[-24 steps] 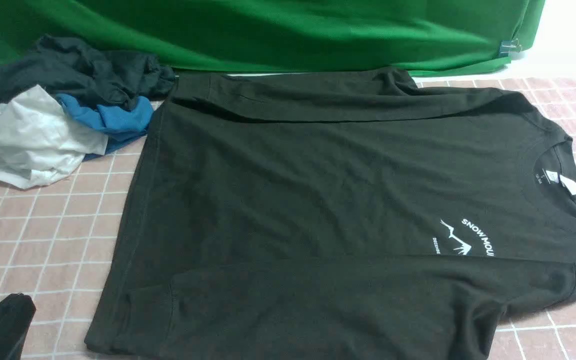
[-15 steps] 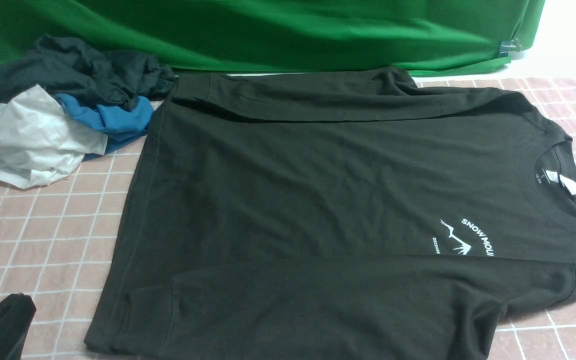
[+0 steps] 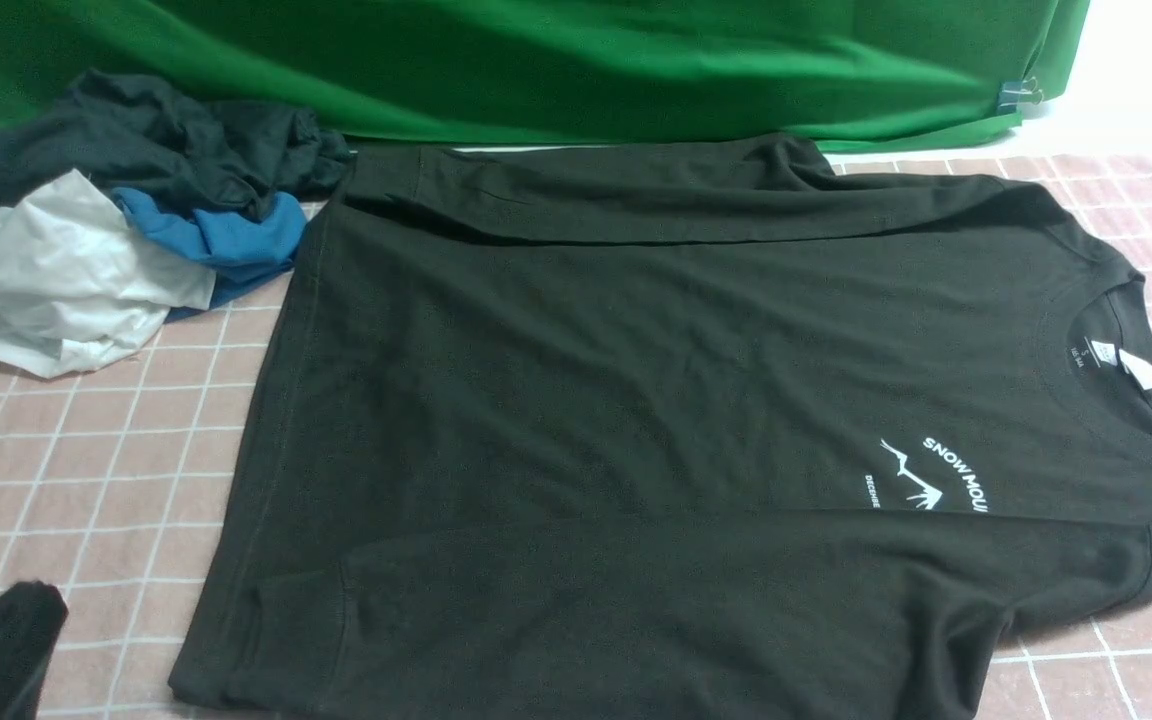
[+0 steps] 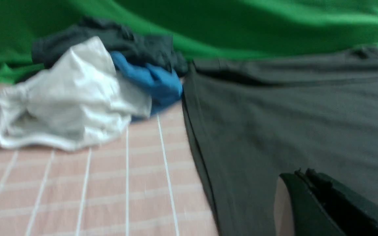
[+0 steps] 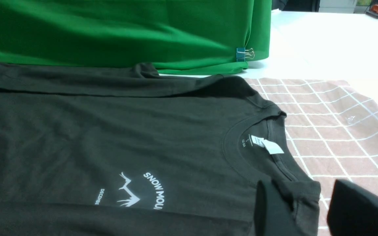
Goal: Fold a long-sleeved shirt over a pink coffee tablecloth.
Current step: 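Grasp the left edge of the dark T-shirt lying flat on the table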
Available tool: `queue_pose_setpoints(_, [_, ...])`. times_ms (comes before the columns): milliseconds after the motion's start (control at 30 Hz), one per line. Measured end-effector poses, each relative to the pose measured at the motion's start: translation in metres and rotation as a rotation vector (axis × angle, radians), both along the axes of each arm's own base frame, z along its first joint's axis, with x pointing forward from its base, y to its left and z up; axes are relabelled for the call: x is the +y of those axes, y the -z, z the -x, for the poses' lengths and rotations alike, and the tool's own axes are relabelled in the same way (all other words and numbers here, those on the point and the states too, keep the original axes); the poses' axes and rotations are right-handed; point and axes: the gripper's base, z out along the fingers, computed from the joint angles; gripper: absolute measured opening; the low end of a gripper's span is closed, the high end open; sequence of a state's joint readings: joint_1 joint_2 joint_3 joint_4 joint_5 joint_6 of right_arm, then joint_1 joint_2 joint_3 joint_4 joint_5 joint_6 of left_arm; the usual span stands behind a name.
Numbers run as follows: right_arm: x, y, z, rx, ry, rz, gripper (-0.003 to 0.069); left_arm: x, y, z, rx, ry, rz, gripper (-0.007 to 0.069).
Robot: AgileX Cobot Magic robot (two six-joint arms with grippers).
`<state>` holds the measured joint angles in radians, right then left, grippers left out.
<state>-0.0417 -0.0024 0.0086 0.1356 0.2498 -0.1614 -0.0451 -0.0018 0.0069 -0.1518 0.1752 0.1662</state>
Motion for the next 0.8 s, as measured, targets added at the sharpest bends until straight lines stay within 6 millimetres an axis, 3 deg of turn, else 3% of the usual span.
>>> queue_pose_setpoints(67, [0.000,0.000,0.000,0.000,0.000,0.000,0.0240,0.000,-0.004,0.000,-0.037,-0.006,0.074,0.0020])
queue_pose_setpoints(167, [0.000,0.000,0.000,0.000,0.000,0.000,0.0240,0.004,-0.019,0.000,-0.182,-0.034,0.403,0.0020])
queue_pose_setpoints(400, [0.000,0.000,0.000,0.000,0.000,0.000,0.0240,0.008,-0.037,0.003,-0.306,-0.024,0.672,0.0020])
queue_pose_setpoints(500, [0.000,0.000,0.000,0.001,0.000,0.000,0.0240,0.004,-0.061,0.009,-0.332,0.042,0.603,0.0020])
queue_pose_setpoints(533, [0.000,0.000,0.000,0.001,0.000,0.000,0.0240,0.001,-0.079,0.010,-0.346,0.078,0.504,0.0020])
queue_pose_setpoints(567, [0.000,0.000,0.000,0.001,0.000,0.000,0.0240,0.001,-0.078,0.009,-0.339,0.076,0.489,0.0020])
queue_pose_setpoints(633, [0.000,0.000,0.000,0.001,0.000,0.000,0.0240,-0.005,-0.102,0.002,-0.278,0.126,0.346,0.0020])
queue_pose_setpoints(800, [0.000,0.000,0.000,0.001,0.000,0.000,0.0240,-0.020,-0.102,-0.032,0.115,0.177,0.212,0.0020])
